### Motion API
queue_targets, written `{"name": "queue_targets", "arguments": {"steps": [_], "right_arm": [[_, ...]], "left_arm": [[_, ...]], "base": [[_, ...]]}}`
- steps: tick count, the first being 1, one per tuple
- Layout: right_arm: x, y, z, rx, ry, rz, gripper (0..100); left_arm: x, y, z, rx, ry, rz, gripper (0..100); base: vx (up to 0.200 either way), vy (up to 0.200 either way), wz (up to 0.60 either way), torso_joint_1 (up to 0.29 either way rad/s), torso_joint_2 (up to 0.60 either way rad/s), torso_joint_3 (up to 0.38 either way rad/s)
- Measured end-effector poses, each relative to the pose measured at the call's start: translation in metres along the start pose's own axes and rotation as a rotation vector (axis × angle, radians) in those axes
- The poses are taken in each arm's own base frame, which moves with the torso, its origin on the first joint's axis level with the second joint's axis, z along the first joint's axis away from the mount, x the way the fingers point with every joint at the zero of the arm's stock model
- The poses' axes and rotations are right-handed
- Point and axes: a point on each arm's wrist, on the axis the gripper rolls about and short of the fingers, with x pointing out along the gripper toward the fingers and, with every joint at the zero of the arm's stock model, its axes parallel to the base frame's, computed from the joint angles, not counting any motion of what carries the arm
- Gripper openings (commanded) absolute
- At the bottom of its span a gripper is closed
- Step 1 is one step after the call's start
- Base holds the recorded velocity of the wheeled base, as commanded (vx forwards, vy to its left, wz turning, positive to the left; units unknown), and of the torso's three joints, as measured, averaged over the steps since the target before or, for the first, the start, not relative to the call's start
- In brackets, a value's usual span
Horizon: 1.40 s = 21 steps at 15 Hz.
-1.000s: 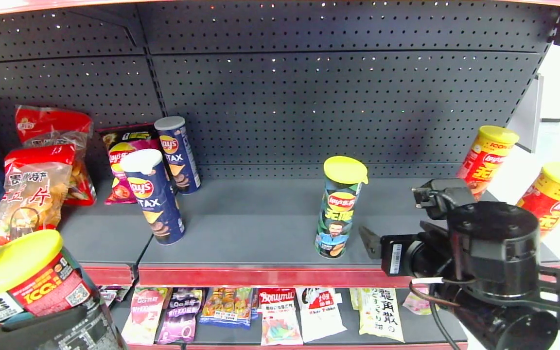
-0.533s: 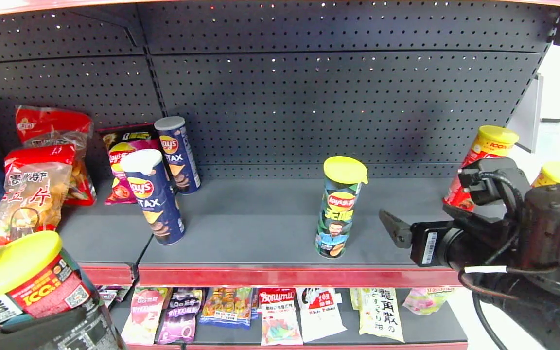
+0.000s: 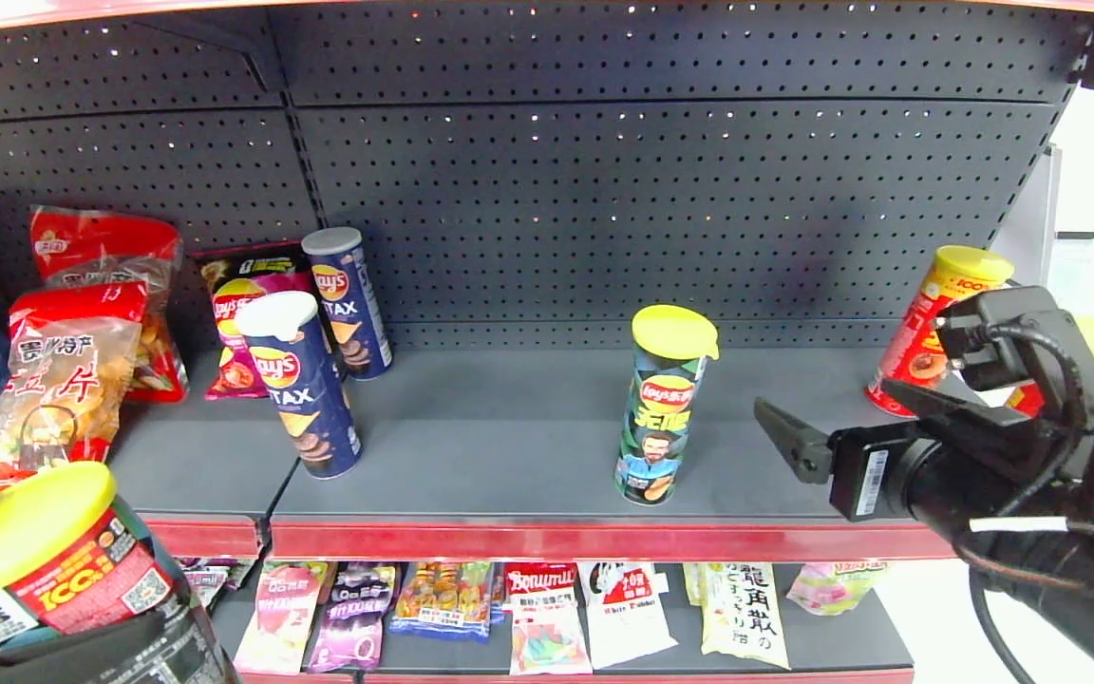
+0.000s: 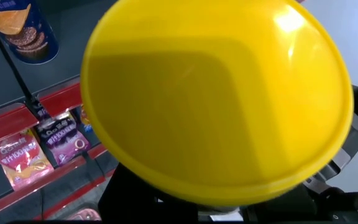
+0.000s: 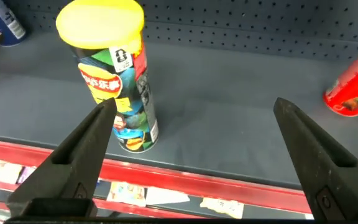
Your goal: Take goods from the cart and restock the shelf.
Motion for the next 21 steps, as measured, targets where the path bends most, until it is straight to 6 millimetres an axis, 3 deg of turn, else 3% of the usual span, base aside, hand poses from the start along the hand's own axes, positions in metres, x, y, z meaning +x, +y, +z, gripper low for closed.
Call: {"name": "queue_targets", "arguments": {"steps": [4, 7, 10, 13, 15, 17, 21], "right_arm": [[-0.021, -0.012, 0.014, -0.143, -0.078, 0.216, 100], [-0.045, -0.035, 0.02, -0.233, -0.08, 0.372, 100], [-0.062, -0.073, 0.03, -0.217, -0.08, 0.244, 100], [-0.077, -0.113, 0.033, -0.168, -0.096, -0.059, 100], [-0.095, -0.133, 0.017, -0.137, -0.073, -0.272, 100], [-0.116, -0.134, -0.017, -0.1, -0.048, -0.364, 100], [-0.145, -0.117, -0.088, -0.008, -0.077, -0.249, 100]], "left_arm": [[0.0, 0.0, 0.0, 0.004, -0.005, -0.02, 0], [0.002, 0.001, 0.001, 0.027, -0.04, -0.023, 0], [0.004, 0.002, 0.001, 0.033, -0.049, -0.021, 0], [0.009, 0.006, 0.009, 0.065, -0.093, -0.012, 0], [0.015, 0.01, 0.019, 0.097, -0.147, -0.011, 0], [0.023, 0.016, 0.028, 0.117, -0.18, -0.012, 0], [0.032, 0.021, 0.025, 0.105, -0.162, -0.017, 0]], "base": [[0.0, 0.0, 0.0, 0.0, 0.0, 0.0], [0.0, 0.0, 0.0, 0.0, 0.0, 0.0], [0.0, 0.0, 0.0, 0.0, 0.0, 0.0], [0.0, 0.0, 0.0, 0.0, 0.0, 0.0], [0.0, 0.0, 0.0, 0.0, 0.0, 0.0], [0.0, 0.0, 0.0, 0.0, 0.0, 0.0], [0.0, 0.0, 0.0, 0.0, 0.0, 0.0]]}}
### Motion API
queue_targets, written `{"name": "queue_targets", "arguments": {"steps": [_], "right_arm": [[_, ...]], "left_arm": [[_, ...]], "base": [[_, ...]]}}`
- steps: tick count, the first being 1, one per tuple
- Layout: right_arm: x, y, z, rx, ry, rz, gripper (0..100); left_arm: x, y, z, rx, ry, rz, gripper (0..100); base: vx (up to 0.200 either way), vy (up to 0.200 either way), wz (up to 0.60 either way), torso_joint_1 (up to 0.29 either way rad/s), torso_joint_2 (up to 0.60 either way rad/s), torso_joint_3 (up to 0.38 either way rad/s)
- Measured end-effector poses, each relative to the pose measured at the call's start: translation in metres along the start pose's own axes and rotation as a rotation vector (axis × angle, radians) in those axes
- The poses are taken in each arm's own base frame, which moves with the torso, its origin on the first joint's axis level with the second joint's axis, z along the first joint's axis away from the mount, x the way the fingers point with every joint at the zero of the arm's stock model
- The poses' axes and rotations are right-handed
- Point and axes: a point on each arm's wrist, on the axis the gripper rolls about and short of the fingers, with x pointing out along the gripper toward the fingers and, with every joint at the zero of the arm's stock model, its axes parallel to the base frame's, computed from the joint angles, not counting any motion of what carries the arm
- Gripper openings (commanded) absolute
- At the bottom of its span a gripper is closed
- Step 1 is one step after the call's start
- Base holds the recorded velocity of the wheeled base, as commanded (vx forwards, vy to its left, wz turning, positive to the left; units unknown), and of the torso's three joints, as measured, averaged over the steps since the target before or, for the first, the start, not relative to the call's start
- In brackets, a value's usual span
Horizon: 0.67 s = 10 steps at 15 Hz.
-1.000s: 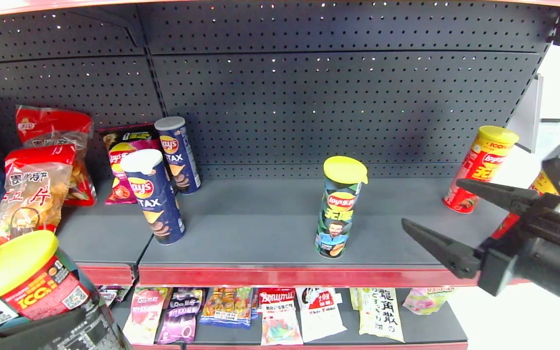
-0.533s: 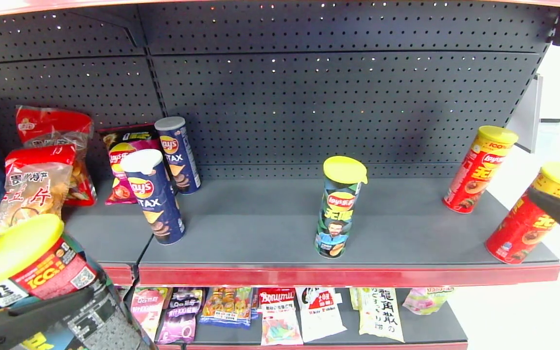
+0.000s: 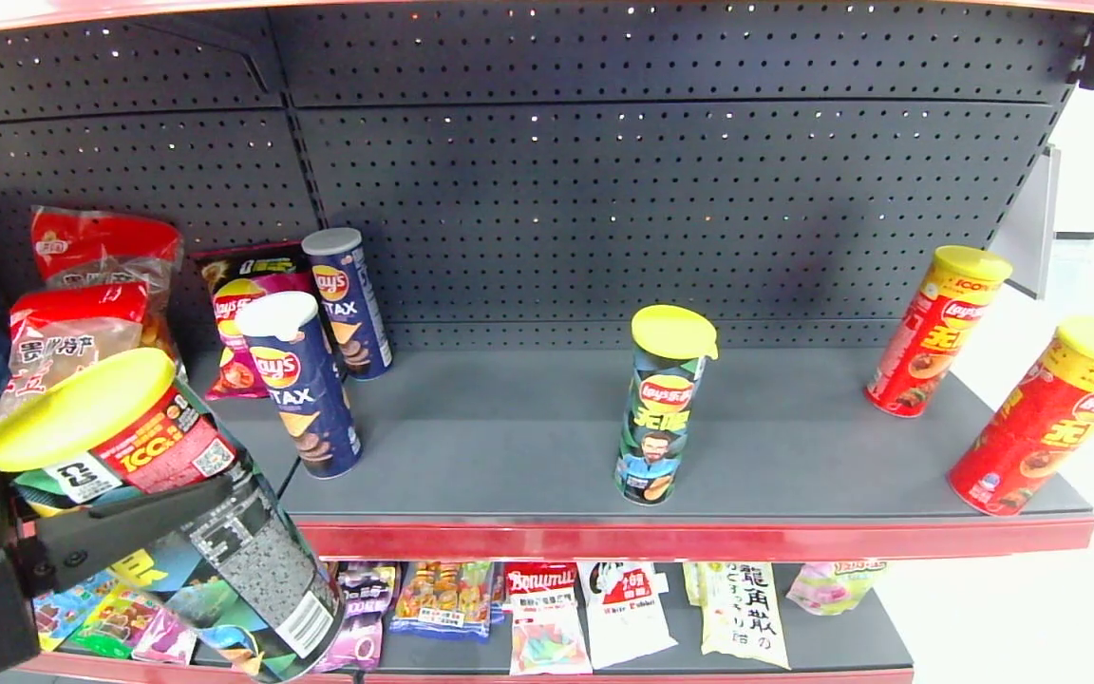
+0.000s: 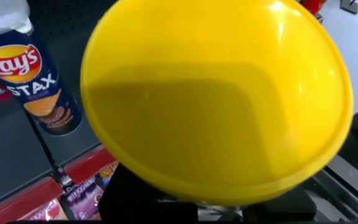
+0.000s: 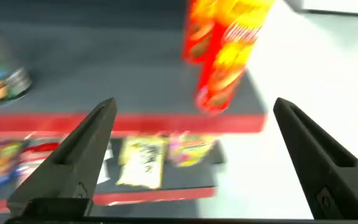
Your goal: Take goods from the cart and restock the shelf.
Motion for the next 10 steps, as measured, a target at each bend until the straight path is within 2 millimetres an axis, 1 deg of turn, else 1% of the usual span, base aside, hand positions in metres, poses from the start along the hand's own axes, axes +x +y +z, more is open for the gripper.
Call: {"name": "queue_targets", "arguments": {"steps": [2, 4, 6, 10], "right_arm": [[-0.016, 0.004, -0.029, 0.018, 0.001, 0.025, 100], [-0.025, 0.005, -0.051, 0.097, 0.045, -0.015, 100], [-0.028, 0.006, -0.059, 0.11, 0.042, -0.033, 100], [-0.029, 0.006, -0.06, 0.095, 0.017, -0.02, 100]], "left_arm": [[-0.004, -0.004, -0.003, 0.005, -0.01, -0.028, 0], [-0.011, -0.009, -0.003, 0.017, -0.03, -0.04, 0], [-0.017, -0.012, -0.004, 0.028, -0.043, -0.034, 0], [-0.023, -0.018, -0.006, 0.039, -0.057, -0.062, 0]], "base": [[0.0, 0.0, 0.0, 0.0, 0.0, 0.0], [0.0, 0.0, 0.0, 0.0, 0.0, 0.0], [0.0, 0.0, 0.0, 0.0, 0.0, 0.0], [0.0, 0.0, 0.0, 0.0, 0.0, 0.0]]}}
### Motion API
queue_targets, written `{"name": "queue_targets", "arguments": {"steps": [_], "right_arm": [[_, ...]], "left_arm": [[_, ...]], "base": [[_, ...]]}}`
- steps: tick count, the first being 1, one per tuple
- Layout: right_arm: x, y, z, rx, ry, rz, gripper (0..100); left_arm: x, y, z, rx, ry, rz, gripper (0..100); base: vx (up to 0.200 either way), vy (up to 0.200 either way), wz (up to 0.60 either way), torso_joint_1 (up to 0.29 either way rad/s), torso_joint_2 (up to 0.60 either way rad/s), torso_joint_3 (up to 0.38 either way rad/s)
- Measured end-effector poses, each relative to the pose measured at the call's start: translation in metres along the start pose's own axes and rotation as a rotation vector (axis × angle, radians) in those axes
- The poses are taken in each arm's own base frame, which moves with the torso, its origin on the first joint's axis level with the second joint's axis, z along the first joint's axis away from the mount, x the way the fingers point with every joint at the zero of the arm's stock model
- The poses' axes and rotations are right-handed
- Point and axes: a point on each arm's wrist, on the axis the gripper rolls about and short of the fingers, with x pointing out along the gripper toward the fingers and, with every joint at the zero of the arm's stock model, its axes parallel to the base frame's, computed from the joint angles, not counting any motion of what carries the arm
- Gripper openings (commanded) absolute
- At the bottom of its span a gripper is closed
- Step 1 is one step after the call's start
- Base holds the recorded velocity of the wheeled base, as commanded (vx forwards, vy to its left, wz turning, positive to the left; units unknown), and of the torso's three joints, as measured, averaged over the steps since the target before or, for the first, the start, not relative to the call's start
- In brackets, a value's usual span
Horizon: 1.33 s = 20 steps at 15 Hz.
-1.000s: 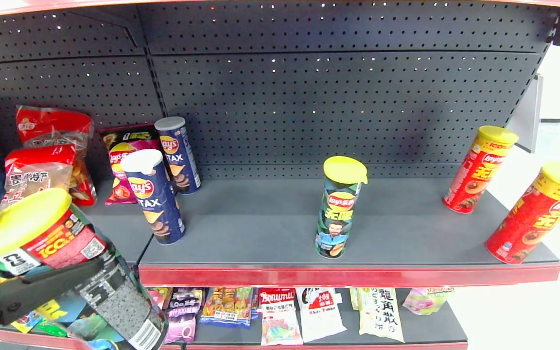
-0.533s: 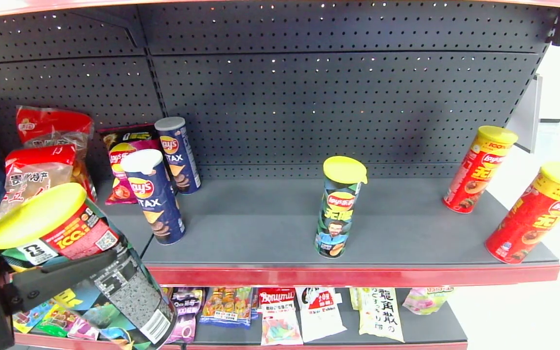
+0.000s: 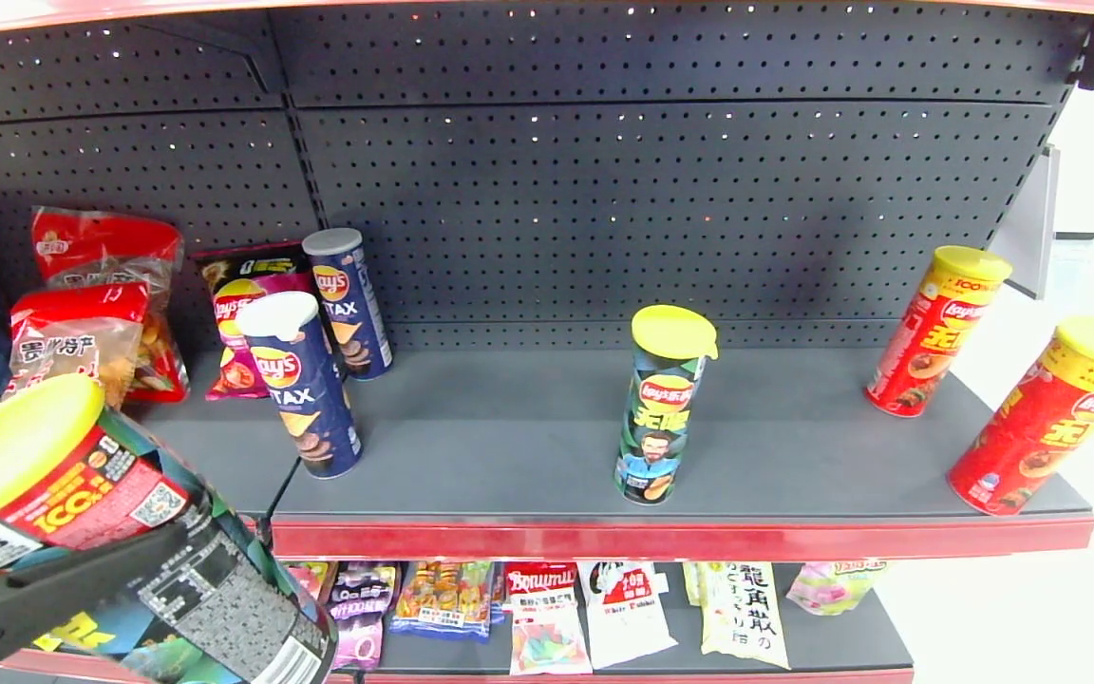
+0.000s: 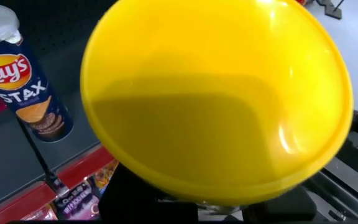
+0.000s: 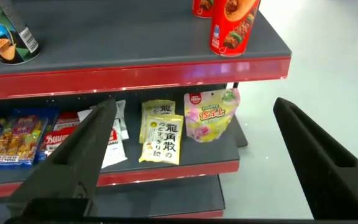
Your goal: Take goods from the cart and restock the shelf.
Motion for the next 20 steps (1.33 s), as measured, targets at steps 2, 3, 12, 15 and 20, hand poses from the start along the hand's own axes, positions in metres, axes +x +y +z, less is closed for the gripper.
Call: {"name": "queue_targets", "arguments": {"steps": [2, 3, 12, 15, 20], "right_arm": [[0.0, 0.0, 0.0, -0.005, -0.004, 0.001, 100], [0.0, 0.0, 0.0, -0.005, -0.004, 0.002, 100], [-0.001, 0.0, 0.0, -0.007, -0.007, 0.002, 100], [-0.001, 0.0, 0.0, -0.007, -0.006, 0.002, 100], [0.0, 0.0, 0.0, -0.007, -0.005, 0.003, 100]], "left_arm": [[0.001, -0.001, -0.001, -0.003, 0.004, -0.038, 0], [0.003, 0.0, -0.001, -0.008, 0.01, -0.047, 0], [0.064, 0.038, 0.0, 0.119, 0.059, -0.087, 0], [0.09, 0.04, 0.001, 0.124, 0.079, -0.162, 0], [0.108, 0.047, 0.005, 0.113, 0.102, -0.18, 0]], "base": [[0.0, 0.0, 0.0, 0.0, 0.0, 0.0], [0.0, 0.0, 0.0, 0.0, 0.0, 0.0], [0.0, 0.0, 0.0, 0.0, 0.0, 0.0], [0.0, 0.0, 0.0, 0.0, 0.0, 0.0], [0.0, 0.0, -0.24, 0.002, 0.0, 0.002]]}}
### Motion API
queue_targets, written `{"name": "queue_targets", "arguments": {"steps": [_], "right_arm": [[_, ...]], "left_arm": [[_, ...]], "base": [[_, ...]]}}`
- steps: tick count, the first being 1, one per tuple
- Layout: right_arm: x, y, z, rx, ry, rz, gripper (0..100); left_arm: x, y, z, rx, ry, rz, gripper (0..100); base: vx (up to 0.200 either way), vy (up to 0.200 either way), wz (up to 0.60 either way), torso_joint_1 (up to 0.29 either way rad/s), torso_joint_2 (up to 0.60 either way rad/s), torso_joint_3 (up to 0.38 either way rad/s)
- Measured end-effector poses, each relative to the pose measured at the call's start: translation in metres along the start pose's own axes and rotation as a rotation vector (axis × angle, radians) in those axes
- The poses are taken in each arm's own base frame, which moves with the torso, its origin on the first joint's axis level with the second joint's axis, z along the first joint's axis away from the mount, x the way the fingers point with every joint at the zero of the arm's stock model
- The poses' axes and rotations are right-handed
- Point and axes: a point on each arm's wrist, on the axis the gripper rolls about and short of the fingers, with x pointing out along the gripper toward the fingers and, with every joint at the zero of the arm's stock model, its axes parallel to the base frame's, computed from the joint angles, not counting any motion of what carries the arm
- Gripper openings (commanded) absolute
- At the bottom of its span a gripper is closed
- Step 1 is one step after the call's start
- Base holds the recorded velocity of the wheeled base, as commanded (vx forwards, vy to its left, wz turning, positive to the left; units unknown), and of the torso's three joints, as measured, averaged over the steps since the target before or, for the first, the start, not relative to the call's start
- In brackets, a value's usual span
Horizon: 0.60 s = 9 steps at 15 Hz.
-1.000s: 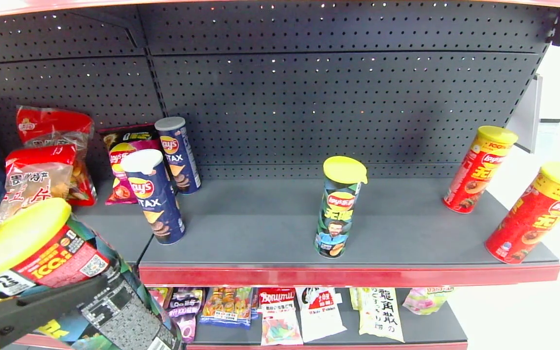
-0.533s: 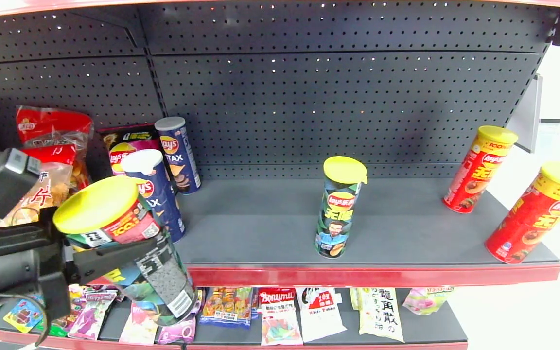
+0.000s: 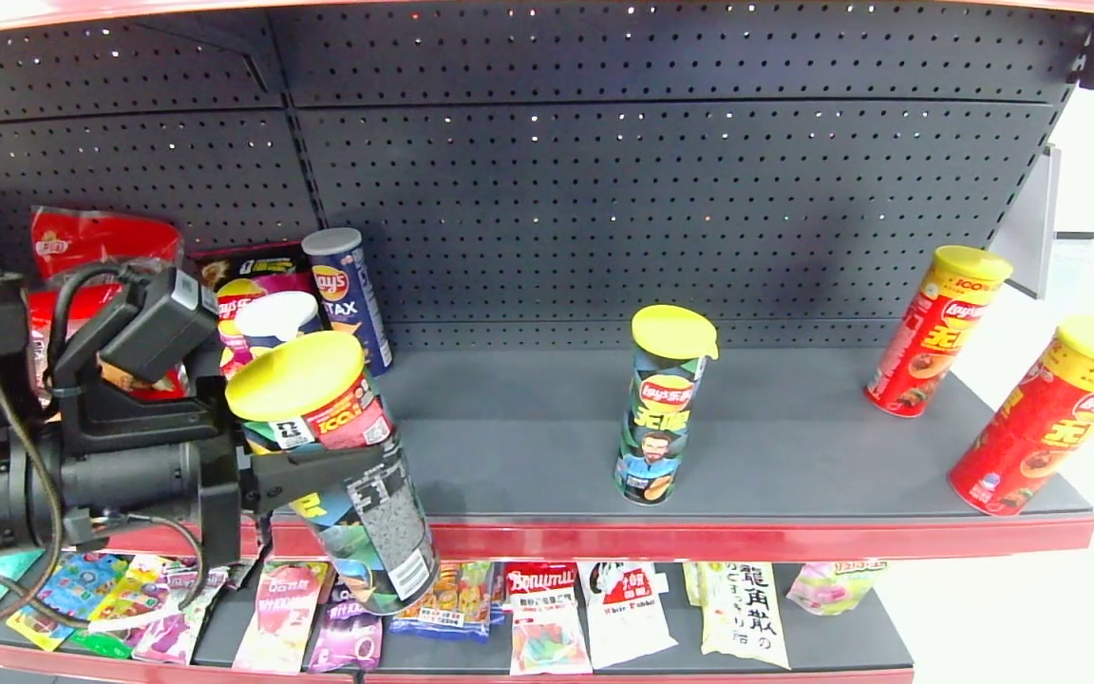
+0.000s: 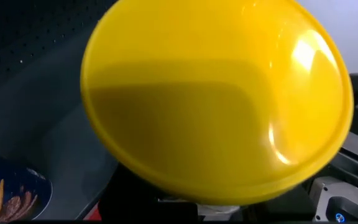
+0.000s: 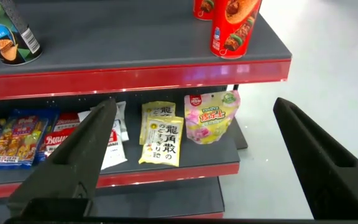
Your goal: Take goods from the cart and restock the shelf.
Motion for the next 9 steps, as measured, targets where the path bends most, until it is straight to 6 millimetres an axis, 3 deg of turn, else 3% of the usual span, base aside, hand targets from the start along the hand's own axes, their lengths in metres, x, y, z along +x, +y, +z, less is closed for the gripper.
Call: {"name": "queue_targets", "arguments": {"steps": [2, 9], "right_arm": [[0.0, 0.0, 0.0, 0.0, 0.0, 0.001, 100], [0.0001, 0.0, 0.0, 0.001, 0.002, 0.0, 100]], "left_arm": [[0.0011, 0.0011, -0.0008, -0.006, 0.005, 0.0, 0], [-0.0002, 0.0051, -0.0015, -0.02, 0.006, 0.021, 0]], "base": [[0.0, 0.0, -0.6, 0.002, 0.0, 0.0], [0.0, 0.0, 0.0, 0.0, 0.0, 0.0]]}}
